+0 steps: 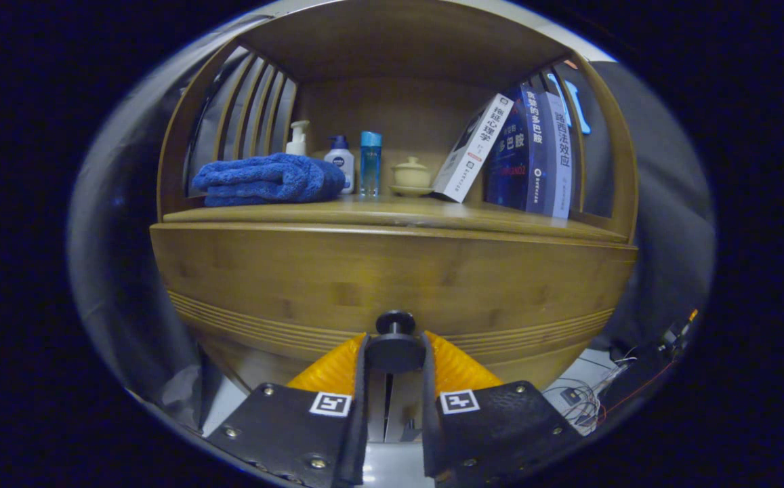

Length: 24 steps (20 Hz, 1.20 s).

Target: Pull open the drawer, take out the items inside it, and place them on the countertop above the cabinet.

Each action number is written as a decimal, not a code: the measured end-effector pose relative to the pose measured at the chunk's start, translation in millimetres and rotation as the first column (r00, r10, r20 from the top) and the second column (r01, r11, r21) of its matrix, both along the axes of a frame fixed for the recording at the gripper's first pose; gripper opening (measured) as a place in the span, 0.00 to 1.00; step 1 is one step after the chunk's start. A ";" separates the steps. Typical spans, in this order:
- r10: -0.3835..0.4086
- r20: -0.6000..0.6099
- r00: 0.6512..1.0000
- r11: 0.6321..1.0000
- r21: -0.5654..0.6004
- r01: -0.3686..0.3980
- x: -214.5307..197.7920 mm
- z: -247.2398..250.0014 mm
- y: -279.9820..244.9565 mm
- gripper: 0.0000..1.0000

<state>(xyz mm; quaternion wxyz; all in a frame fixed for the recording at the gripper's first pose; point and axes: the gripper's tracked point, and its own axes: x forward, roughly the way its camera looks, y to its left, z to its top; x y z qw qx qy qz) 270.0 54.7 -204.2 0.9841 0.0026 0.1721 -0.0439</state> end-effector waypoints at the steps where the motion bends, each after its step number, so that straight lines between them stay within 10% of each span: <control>1: 0.002 -0.007 1.000 1.000 -0.003 -0.002 -1.7 -0.2 0.1 0.33; 24: 0.001 -0.020 1.000 0.999 0.052 0.000 -131.4 8.5 8.9 0.33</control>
